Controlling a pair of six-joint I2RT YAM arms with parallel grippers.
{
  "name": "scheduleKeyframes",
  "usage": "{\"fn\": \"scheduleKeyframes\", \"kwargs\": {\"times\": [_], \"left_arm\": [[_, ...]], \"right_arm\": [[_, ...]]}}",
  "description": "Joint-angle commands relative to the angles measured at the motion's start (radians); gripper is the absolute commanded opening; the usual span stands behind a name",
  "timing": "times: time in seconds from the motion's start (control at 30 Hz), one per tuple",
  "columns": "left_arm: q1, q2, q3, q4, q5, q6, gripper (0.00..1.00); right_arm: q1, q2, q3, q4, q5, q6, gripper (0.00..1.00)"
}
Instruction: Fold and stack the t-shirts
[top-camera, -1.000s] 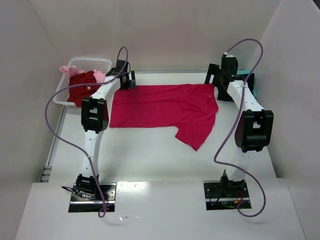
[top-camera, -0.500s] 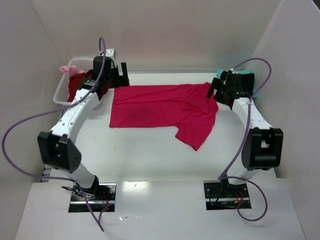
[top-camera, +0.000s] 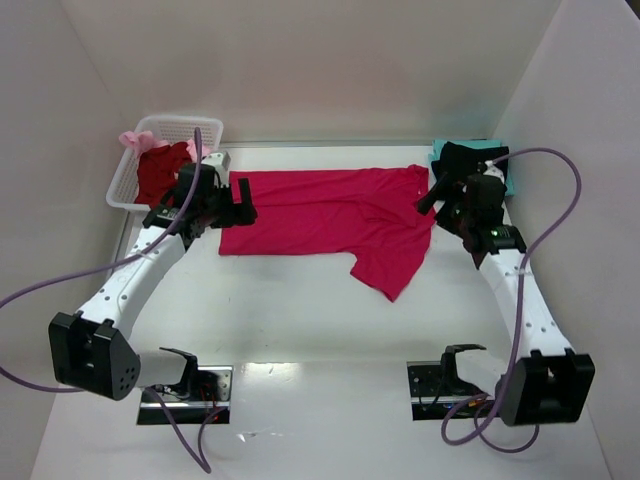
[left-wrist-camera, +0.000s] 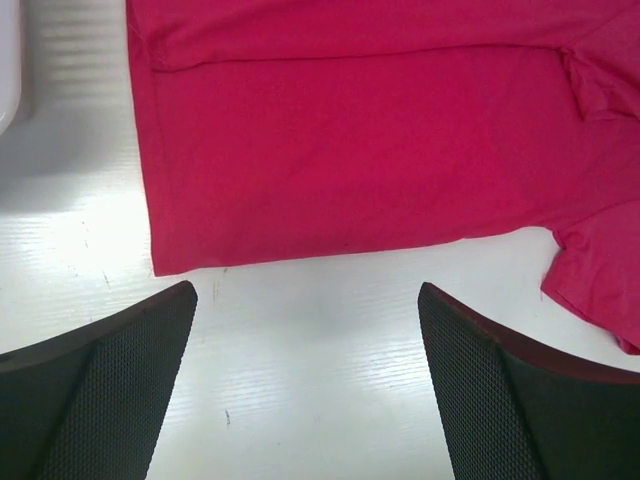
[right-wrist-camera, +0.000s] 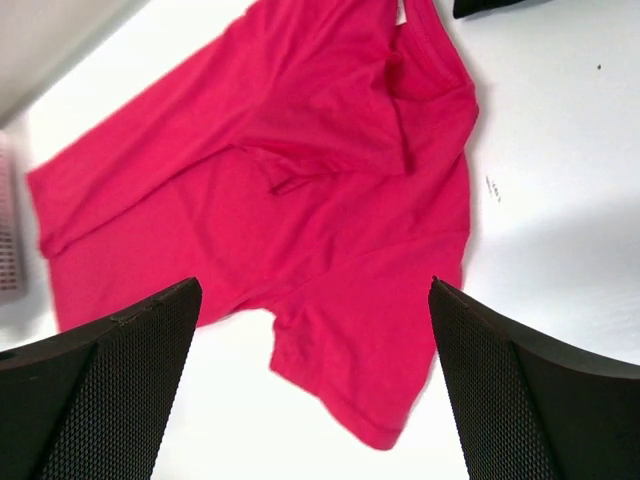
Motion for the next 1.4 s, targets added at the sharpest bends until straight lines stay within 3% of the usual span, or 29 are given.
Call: {"fn": "scheduleKeyframes", "kwargs": {"times": [0.0,0.17,0.5,0.9,1.03,1.37], "left_arm": [[-0.003,-0.023,-0.019,0.024,0.062,-0.024,0.99],[-0.003,-0.069,-0.062,-0.004,0.03,-0.059,0.99],[-0.003,-0.08,-0.102,-0.038,0.004,-0.111,0.99],[-0.003,0.017,-0.102,-0.018,-0.045,-0.151,0.99],[-0.003,0.053,-0.091,-0.018,-0.054,-0.162,0.99],[-0.003,0.144,-0.071,-0.008,-0.079,-0.162,0.99]], "right_arm": [[0.006,-0.081,-0.044,-0.075,-0.001,0.081,1.0],[0.016,-0.175,-0.135,-0.152,-0.038,0.191,1.0],[0.088,-0.166,-0.245,-0.182,-0.03,0.375,1.0],[0.155,0.014,-0.255,-0.194,0.049,0.385,1.0],[0.175,0.089,-0.245,-0.194,0.071,0.385,0.96],[0.184,0.147,-0.264,-0.153,0.103,0.385,0.74]]}}
